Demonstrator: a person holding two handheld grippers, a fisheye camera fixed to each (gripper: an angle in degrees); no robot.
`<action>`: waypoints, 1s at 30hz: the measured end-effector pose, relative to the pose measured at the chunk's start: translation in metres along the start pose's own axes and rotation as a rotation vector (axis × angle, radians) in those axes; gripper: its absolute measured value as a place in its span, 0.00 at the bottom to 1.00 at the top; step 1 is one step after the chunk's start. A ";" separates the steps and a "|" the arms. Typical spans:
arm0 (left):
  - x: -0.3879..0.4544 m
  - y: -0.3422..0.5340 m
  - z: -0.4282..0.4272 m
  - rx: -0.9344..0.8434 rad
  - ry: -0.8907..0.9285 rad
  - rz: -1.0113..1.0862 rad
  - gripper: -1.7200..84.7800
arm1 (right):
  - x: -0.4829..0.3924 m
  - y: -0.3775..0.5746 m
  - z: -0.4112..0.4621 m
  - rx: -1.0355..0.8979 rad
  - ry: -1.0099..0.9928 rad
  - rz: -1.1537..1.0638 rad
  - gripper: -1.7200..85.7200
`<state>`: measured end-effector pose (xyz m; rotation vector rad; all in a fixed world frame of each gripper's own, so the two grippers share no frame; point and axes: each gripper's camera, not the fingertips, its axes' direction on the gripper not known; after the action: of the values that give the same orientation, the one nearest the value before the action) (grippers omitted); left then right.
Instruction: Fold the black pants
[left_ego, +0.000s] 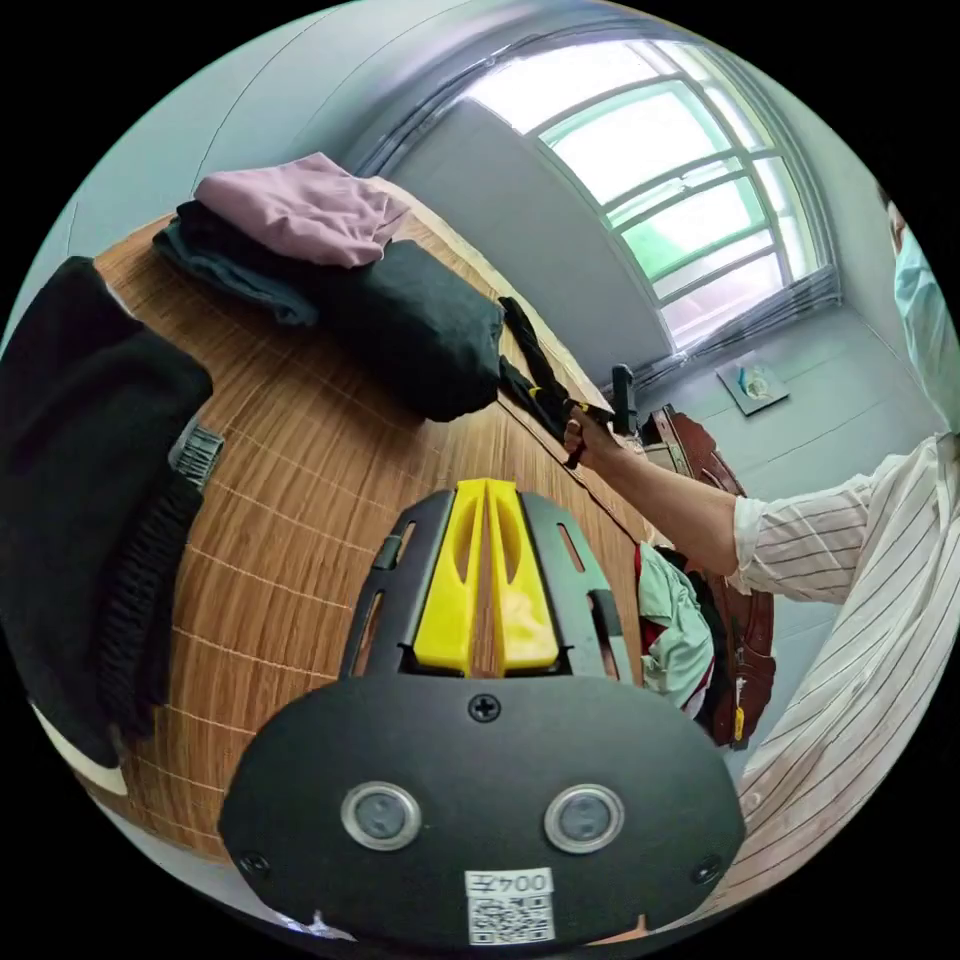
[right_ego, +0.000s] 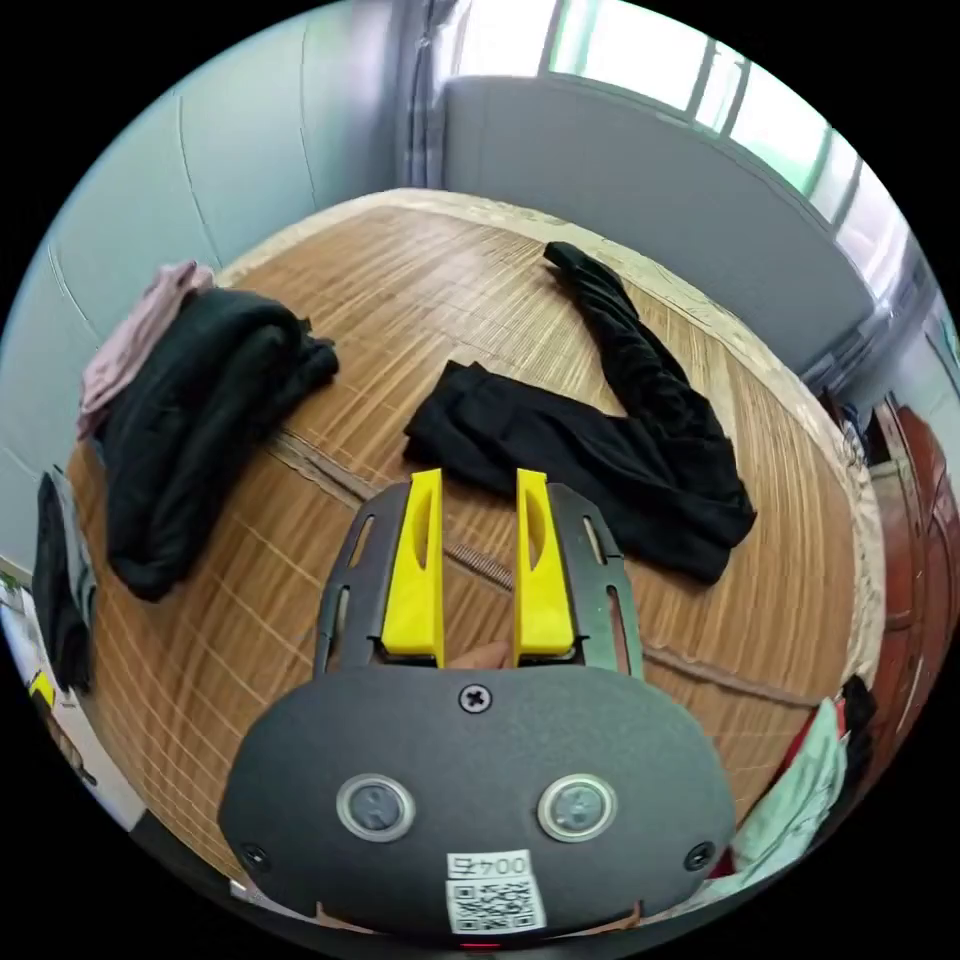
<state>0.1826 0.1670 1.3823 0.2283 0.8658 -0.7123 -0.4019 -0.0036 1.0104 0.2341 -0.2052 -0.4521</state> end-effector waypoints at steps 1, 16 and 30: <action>0.004 0.006 0.000 -0.012 0.022 -0.016 0.02 | 0.000 -0.007 0.006 -0.015 0.002 -0.031 0.16; 0.108 0.016 0.005 -0.040 0.285 -0.127 0.02 | 0.111 0.095 -0.088 0.085 -0.486 0.287 0.05; 0.321 0.081 0.064 -0.279 0.239 0.010 0.03 | 0.202 0.588 -0.219 -0.432 -0.377 0.462 0.07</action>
<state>0.4156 0.0452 1.1709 0.0680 1.1798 -0.5530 0.0690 0.4569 0.9885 -0.3235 -0.5095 -0.0683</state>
